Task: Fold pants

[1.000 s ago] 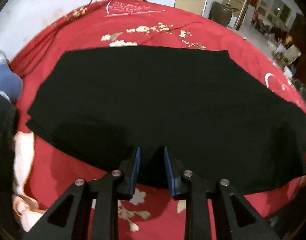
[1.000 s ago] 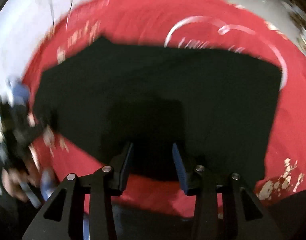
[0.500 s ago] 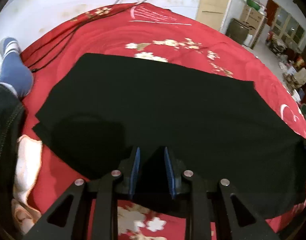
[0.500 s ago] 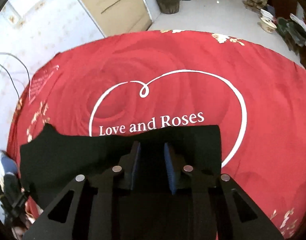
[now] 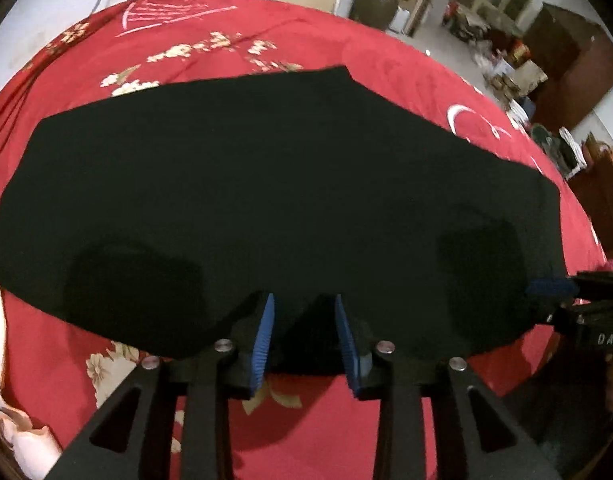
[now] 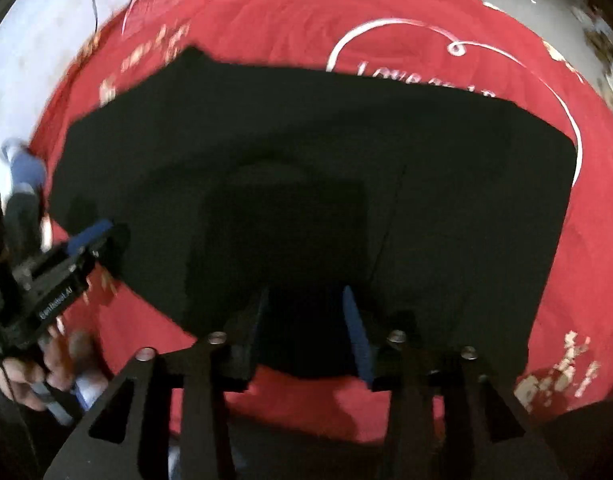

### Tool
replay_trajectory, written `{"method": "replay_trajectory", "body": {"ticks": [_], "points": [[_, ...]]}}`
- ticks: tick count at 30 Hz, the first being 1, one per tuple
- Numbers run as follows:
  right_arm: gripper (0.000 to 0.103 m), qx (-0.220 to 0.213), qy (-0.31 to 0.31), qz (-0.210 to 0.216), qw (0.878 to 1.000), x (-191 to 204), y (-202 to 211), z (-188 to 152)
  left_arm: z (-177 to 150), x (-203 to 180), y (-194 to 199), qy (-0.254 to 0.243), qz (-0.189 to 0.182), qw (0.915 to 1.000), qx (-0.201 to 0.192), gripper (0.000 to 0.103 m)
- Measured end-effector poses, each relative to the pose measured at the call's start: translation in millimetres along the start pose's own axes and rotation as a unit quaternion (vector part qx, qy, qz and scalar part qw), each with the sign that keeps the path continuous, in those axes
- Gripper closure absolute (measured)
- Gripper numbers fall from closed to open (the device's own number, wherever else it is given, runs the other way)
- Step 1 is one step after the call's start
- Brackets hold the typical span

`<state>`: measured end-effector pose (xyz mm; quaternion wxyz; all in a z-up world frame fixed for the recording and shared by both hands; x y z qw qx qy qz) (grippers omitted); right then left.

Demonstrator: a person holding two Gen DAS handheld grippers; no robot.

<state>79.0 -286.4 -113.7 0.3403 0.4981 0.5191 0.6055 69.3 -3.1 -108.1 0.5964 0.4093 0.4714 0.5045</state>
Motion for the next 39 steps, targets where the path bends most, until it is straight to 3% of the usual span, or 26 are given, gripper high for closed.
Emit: {"method": "replay_trajectory", "body": {"ticks": [2,4,8,11,13,17,21,24,28,30,32,35,37,39], "points": [[0.053,0.004,0.015,-0.006,1.0,3,0,-4,-1,2,3,-0.001,-0.008,1.0,0.005,0.066],[0.053,-0.019,0.004,0.008,1.0,1,6,-1,1,11,6,0.02,-0.019,0.9996,-0.004,0.066],[0.053,-0.111,0.016,0.044,0.993,4,33,24,15,57,16,0.081,0.025,0.995,-0.052,0.066],[0.053,-0.14,0.047,0.051,0.988,20,34,55,23,98,22,0.144,0.08,0.983,-0.082,0.066],[0.053,-0.147,0.067,0.041,0.986,24,22,74,16,123,19,0.188,0.1,0.9742,-0.075,0.067],[0.053,-0.159,0.026,-0.008,0.987,-2,11,87,0,147,24,0.232,0.129,0.9614,-0.074,0.067],[0.055,-0.197,-0.071,-0.065,0.976,-54,24,84,0,150,25,0.236,0.14,0.9586,-0.075,0.067],[0.055,-0.209,-0.101,-0.041,0.972,-66,34,82,4,141,27,0.218,0.121,0.9642,-0.091,0.067],[0.055,-0.233,-0.034,0.017,0.972,-31,42,85,8,127,28,0.181,0.124,0.9706,-0.098,0.066],[0.055,-0.214,0.009,-0.01,0.977,-8,26,92,9,127,17,0.18,0.131,0.9718,-0.078,0.066],[0.055,-0.189,0.015,-0.042,0.981,-9,10,94,8,123,19,0.166,0.146,0.9715,-0.084,0.065],[0.055,-0.213,0.006,-0.078,0.974,-15,20,98,7,118,20,0.167,0.132,0.9737,-0.081,0.065],[0.055,-0.216,-0.004,-0.058,0.975,-15,26,93,5,110,27,0.158,0.134,0.974,-0.091,0.065],[0.054,-0.215,-0.005,-0.03,0.976,-9,31,82,4,106,33,0.145,0.158,0.9716,-0.101,0.065]]}}
Point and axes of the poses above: each gripper's, at about its wrist camera, not at the fingertips, and y roughly against the way its jaws point, x to its left, z to its top, the point moved 5 cm from there along -y, roughly the way its jaws point, and after that the axes turned 7 degrees about x, right-handed, at the moved point
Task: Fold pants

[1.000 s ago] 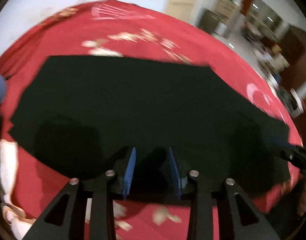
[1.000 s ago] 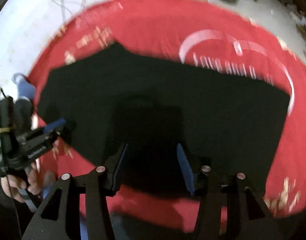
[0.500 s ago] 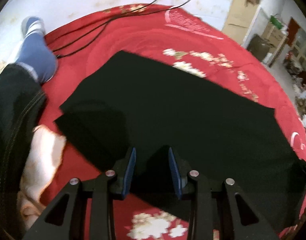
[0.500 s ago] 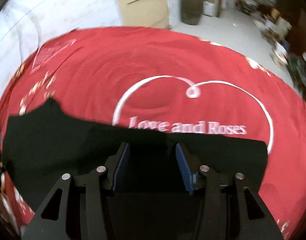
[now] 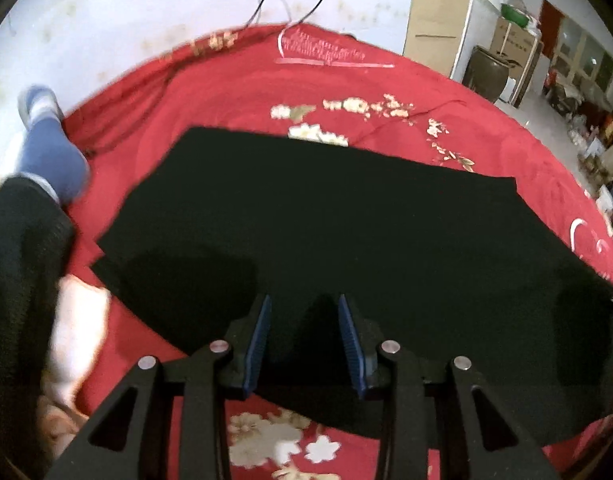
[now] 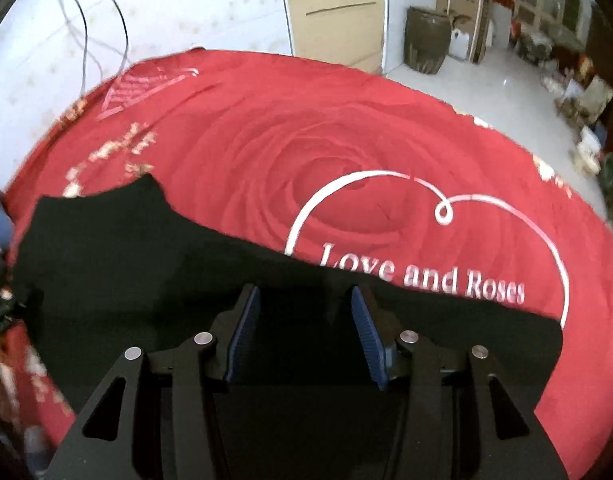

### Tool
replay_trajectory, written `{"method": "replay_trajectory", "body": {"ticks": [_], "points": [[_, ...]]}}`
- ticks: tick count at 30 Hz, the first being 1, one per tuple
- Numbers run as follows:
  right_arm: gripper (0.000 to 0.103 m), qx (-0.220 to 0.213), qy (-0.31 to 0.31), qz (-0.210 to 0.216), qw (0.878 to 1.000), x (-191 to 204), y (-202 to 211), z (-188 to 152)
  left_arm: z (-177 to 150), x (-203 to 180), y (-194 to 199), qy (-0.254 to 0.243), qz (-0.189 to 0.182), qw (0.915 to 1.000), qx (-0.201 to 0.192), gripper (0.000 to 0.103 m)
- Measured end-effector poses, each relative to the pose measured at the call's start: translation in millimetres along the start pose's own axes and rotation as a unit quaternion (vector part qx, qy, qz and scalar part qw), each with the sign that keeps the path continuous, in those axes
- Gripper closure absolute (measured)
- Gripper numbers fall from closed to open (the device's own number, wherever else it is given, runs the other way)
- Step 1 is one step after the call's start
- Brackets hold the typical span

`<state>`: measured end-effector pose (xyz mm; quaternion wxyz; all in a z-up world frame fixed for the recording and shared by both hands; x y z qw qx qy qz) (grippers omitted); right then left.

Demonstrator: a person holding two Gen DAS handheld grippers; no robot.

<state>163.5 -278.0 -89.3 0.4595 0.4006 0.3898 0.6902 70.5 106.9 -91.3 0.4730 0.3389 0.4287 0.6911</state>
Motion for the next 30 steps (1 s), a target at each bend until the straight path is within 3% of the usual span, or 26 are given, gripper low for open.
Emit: {"method": "replay_trajectory", "body": {"ticks": [2,4,5,8,10,12,13,15,17,21,24,26,30], "points": [[0.054,0.011,0.004,0.019,1.0,3,6,-13,0,8,-3,0.009,0.012,0.9998,0.011,0.065],[0.054,0.04,-0.002,0.042,0.998,11,5,-29,-6,18,-18,0.03,0.009,0.998,0.055,0.062],[0.054,0.06,-0.008,0.048,0.997,16,1,-34,-6,20,-13,0.038,0.004,0.9984,0.042,0.061],[0.054,0.123,-0.006,0.036,0.992,29,-5,-60,-14,17,-7,0.029,0.004,0.9977,0.061,0.061],[0.054,0.131,0.018,0.01,0.991,38,-1,-69,-20,11,1,0.026,-0.02,0.9975,0.062,0.062],[0.054,0.134,0.004,0.009,0.991,39,7,-74,-24,-1,14,0.024,-0.058,0.9967,0.051,0.062],[0.054,0.13,-0.008,0.014,0.991,38,12,-76,-26,-9,20,0.012,-0.07,0.9964,0.047,0.061],[0.054,0.143,-0.018,-0.015,0.989,33,12,-87,-34,-28,26,-0.024,-0.084,0.9951,0.046,0.061],[0.054,0.17,-0.033,-0.024,0.985,26,5,-98,-45,-49,23,-0.055,-0.105,0.9902,0.073,0.061],[0.054,0.175,-0.04,-0.036,0.983,22,12,-104,-59,-71,23,-0.101,-0.091,0.9875,0.08,0.061],[0.054,0.168,-0.034,-0.042,0.984,21,15,-110,-67,-81,34,-0.103,-0.115,0.9848,0.079,0.061],[0.054,0.172,-0.036,-0.044,0.983,22,13,-110,-72,-84,34,-0.113,-0.106,0.9844,0.082,0.061],[0.054,0.137,-0.02,-0.02,0.99,34,22,-109,-72,-88,54,-0.116,-0.105,0.9866,0.047,0.062]]}}
Point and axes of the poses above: each gripper's, at about its wrist camera, not at the fingertips, and y roughly against the way its jaws point, x to its left, z to its top, the point moved 5 cm from there along -y, roughly the way its jaws point, and after that the axes turned 7 degrees about x, right-handed, at the moved point
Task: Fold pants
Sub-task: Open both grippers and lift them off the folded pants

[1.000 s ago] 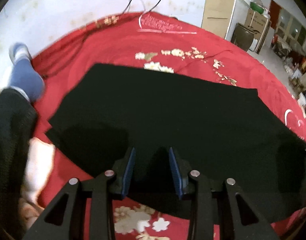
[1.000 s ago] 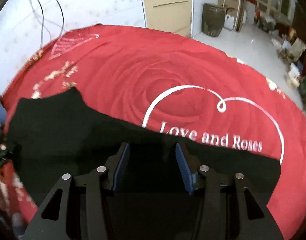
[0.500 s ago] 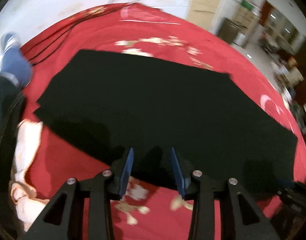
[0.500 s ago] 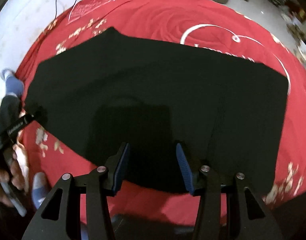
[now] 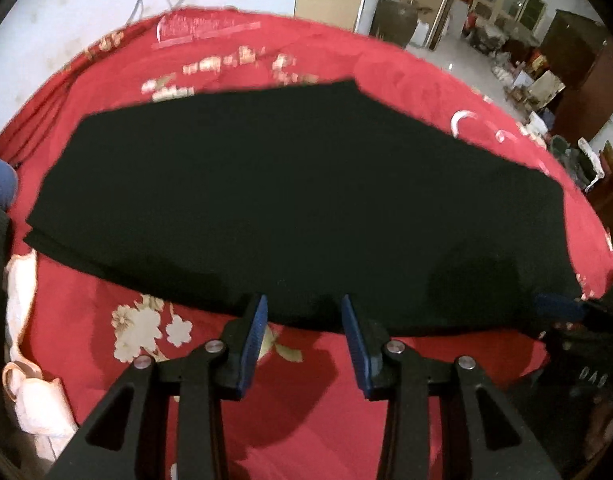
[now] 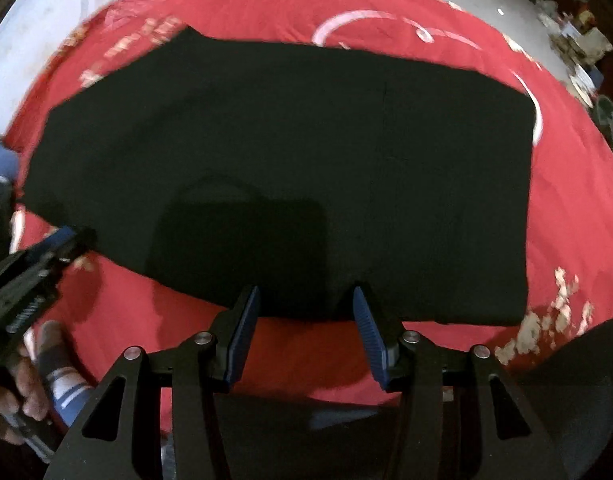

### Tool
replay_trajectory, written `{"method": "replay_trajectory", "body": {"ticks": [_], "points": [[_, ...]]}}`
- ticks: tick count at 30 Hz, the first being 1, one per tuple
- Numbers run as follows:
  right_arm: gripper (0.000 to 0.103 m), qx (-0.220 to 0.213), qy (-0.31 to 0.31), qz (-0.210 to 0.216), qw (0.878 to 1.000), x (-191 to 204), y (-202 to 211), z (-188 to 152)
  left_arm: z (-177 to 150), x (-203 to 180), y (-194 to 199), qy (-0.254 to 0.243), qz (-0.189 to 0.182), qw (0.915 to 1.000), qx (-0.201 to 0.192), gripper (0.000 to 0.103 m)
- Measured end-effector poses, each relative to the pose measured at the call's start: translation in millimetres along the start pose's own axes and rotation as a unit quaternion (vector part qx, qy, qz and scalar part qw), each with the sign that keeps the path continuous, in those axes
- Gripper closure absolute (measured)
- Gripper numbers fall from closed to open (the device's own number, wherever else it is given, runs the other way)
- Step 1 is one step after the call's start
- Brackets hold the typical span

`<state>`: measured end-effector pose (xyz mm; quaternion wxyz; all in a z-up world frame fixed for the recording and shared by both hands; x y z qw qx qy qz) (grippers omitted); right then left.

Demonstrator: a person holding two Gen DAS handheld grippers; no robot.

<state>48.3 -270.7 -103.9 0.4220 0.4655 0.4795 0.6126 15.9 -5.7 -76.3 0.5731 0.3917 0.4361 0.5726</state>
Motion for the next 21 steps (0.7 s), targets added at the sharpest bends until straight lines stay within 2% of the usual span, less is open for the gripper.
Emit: {"method": "replay_trajectory", "body": {"ticks": [4,9,14,21], "points": [[0.054,-0.05,0.018,0.033,0.998,12,14,-6,-1,-5,24,-0.002,0.013,0.9991,-0.041,0.061],[0.054,-0.084,0.046,0.043,0.994,24,22,-7,-2,-3,36,-0.002,0.021,0.9976,-0.066,0.061],[0.054,-0.101,0.068,0.053,0.991,33,27,-17,-2,4,40,-0.001,0.026,0.9966,-0.078,0.061],[0.054,-0.101,0.076,0.059,0.99,34,24,-23,-7,13,38,0.012,0.039,0.9961,-0.078,0.061]]}}
Point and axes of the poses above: each gripper's, at about its wrist camera, not at the fingertips, and y roughly against the way its jaws point, x to its left, z to its top, the point moved 5 cm from there along -y, roughly the way its jaws point, and after that the axes turned 7 degrees about x, right-handed, at the moved point
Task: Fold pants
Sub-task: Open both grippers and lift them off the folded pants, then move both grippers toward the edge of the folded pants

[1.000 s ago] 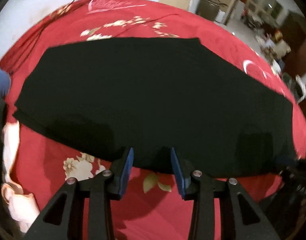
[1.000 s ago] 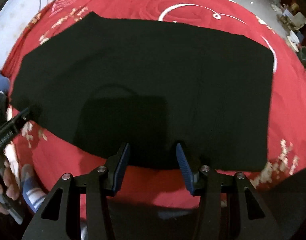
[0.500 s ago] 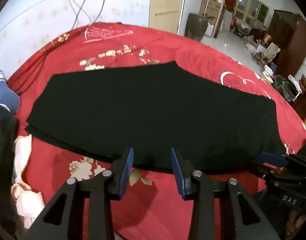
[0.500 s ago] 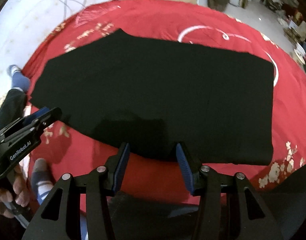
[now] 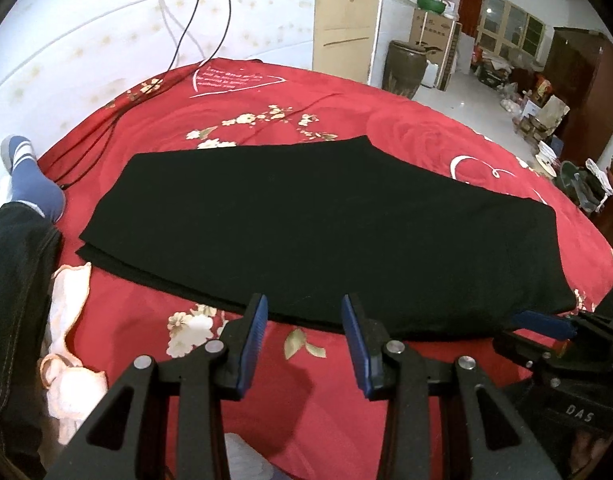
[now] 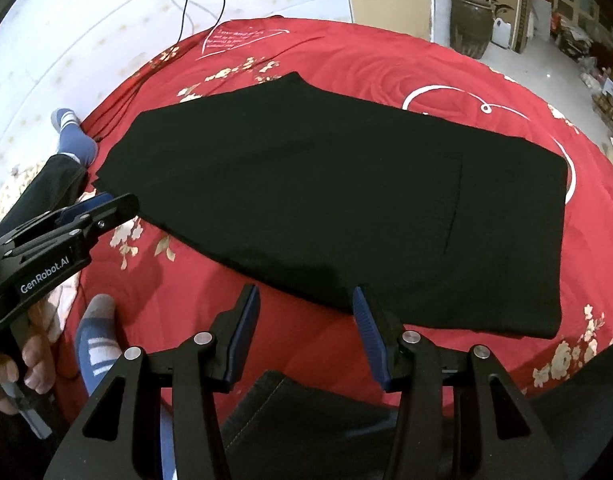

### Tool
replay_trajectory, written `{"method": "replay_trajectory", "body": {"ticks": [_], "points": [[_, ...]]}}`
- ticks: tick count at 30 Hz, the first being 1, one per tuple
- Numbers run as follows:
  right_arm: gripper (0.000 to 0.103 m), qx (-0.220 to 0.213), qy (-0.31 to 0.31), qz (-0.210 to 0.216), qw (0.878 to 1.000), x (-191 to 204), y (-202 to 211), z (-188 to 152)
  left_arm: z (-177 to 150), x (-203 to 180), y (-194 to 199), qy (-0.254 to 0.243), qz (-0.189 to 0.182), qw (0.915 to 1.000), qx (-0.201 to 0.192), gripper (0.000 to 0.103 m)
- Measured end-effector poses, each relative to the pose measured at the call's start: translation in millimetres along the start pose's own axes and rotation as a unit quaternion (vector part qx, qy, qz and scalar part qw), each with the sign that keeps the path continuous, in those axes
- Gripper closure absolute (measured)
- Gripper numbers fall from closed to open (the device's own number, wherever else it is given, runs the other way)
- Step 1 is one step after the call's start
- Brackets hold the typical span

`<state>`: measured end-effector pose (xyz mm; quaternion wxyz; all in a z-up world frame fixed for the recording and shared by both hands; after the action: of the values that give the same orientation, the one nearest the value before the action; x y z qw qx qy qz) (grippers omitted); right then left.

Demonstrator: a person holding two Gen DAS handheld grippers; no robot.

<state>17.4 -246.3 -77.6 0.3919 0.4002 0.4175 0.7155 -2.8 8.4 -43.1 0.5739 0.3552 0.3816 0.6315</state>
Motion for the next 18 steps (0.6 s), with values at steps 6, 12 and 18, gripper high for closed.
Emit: {"method": "replay_trajectory", "body": {"ticks": [6,12,18], "points": [[0.054,-0.001,0.0,0.005,1.0,0,-1,0,-1,6,-4,0.009,0.004,1.0,-0.001,0.061],[0.054,0.002,0.001,0.007,1.0,1,-2,0,0,11,-8,0.015,0.005,0.9999,-0.001,0.061],[0.054,0.0,-0.001,0.009,1.0,1,-3,1,2,16,-14,0.025,0.007,0.9997,0.002,0.061]]}}
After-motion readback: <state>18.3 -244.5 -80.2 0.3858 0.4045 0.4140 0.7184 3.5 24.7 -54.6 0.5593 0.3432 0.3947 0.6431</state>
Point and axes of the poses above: each gripper's, at about its wrist camera, not at the fingertips, and y roughly against the way its jaws point, x to its left, z to its top, the point moved 5 cm from there along -y, roughly the way its jaws point, and after that the axes turned 7 degrees about x, right-handed, at the moved point
